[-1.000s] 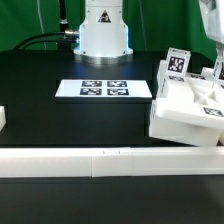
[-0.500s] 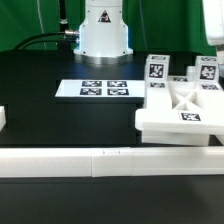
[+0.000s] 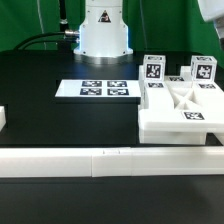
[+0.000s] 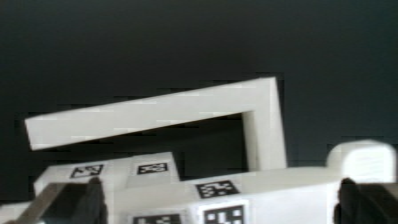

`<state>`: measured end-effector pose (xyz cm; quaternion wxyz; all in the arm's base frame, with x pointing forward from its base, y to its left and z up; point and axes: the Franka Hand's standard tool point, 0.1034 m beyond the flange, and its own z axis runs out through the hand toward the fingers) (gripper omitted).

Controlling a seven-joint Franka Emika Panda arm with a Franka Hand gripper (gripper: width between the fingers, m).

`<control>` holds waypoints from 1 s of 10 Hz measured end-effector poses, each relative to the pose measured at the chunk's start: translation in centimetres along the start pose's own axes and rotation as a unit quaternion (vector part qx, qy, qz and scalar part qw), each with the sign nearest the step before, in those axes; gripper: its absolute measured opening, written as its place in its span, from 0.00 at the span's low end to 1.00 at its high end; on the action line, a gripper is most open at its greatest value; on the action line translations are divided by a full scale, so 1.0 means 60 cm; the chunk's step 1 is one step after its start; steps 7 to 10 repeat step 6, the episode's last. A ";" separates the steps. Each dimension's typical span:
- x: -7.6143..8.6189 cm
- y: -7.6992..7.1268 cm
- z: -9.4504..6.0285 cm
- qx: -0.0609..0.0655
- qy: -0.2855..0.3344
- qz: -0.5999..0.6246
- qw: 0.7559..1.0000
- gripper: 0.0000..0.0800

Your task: Assemble chair

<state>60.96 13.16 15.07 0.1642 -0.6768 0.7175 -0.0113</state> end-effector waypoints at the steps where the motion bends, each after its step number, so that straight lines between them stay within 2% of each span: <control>1: 0.003 0.002 0.003 -0.001 0.001 -0.039 0.999 0.81; 10: 0.003 0.003 0.006 -0.002 0.002 -0.064 0.998 0.81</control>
Offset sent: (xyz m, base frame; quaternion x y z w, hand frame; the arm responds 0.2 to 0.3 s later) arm 0.0000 0.0000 0.0000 0.0000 0.0000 0.0000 1.0000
